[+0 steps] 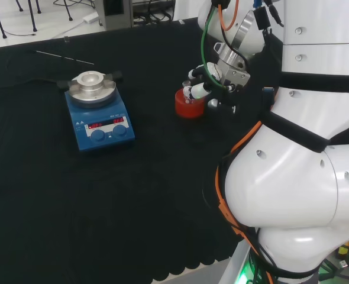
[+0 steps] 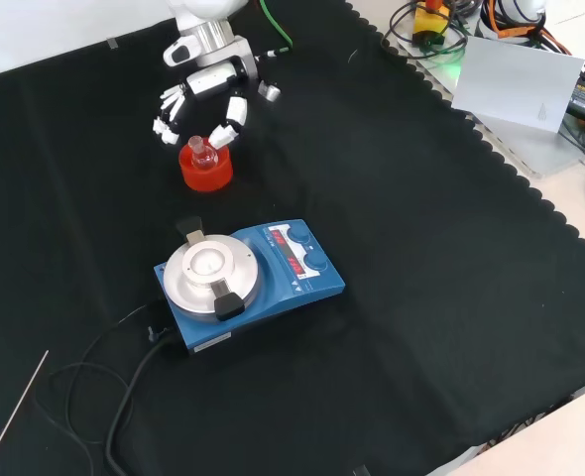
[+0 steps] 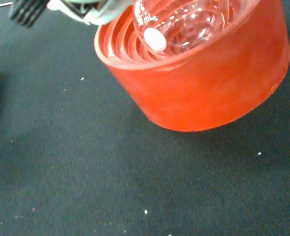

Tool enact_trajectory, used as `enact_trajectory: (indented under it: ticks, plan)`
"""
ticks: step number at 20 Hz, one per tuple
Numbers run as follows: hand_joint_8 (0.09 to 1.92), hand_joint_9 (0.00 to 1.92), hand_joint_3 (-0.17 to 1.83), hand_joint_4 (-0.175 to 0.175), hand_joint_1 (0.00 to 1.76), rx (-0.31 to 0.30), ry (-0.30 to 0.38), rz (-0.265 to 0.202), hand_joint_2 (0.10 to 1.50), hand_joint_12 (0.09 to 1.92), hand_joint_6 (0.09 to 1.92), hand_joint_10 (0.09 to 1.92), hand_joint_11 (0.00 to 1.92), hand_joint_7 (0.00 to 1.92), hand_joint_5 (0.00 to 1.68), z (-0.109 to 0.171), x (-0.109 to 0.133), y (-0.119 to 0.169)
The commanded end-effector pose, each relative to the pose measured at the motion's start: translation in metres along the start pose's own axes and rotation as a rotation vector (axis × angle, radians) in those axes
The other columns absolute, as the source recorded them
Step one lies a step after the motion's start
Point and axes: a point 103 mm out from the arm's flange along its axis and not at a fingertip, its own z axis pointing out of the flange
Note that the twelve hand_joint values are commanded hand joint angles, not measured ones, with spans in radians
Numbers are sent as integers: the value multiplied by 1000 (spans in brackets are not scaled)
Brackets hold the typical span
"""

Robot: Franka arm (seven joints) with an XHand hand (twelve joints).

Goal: Pick up the round-bottom flask.

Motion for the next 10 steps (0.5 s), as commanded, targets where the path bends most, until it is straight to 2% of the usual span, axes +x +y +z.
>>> enact_trajectory:
  ticks: [1,6,10]
  plan:
    - [570,381,790,-24,895,-10,4,4,617,1360,149,609,28,194,700,4,5,7]
    - [547,391,786,-25,891,-23,30,12,622,1357,568,590,37,198,604,5,4,10]
    - [550,390,789,-26,889,-26,15,7,622,1359,700,594,41,192,567,9,8,10]
